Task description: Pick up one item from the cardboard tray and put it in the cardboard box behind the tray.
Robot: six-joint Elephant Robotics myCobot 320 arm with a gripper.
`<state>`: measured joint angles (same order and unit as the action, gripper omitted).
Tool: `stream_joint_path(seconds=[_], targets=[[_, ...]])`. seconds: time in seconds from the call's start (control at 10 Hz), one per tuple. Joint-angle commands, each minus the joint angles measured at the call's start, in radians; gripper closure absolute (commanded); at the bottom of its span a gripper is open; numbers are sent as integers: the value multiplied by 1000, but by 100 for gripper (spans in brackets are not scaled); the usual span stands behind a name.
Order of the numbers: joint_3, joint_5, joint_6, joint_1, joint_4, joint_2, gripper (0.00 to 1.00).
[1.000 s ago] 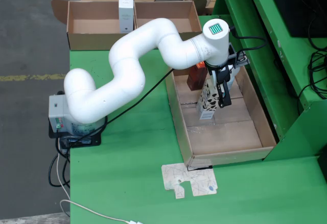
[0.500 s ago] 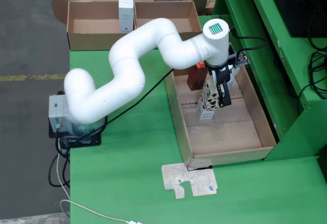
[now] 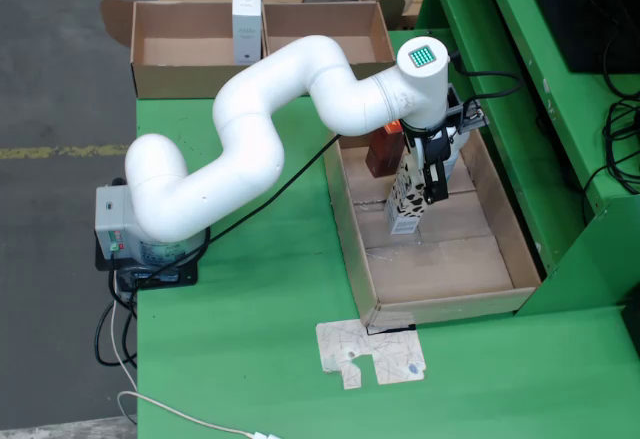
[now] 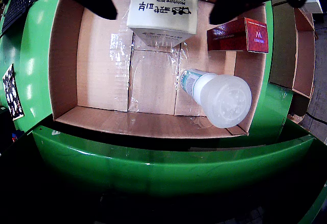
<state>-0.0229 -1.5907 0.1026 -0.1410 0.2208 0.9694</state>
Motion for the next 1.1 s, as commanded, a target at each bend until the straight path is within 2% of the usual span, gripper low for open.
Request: stream_joint_path(seconds=[0.0,0.2,1.0], targets=[[23,4,-2,7,-12,-26,80],[23,4,-2,7,-12,-26,100],[23,4,-2,7,-12,-26,100]])
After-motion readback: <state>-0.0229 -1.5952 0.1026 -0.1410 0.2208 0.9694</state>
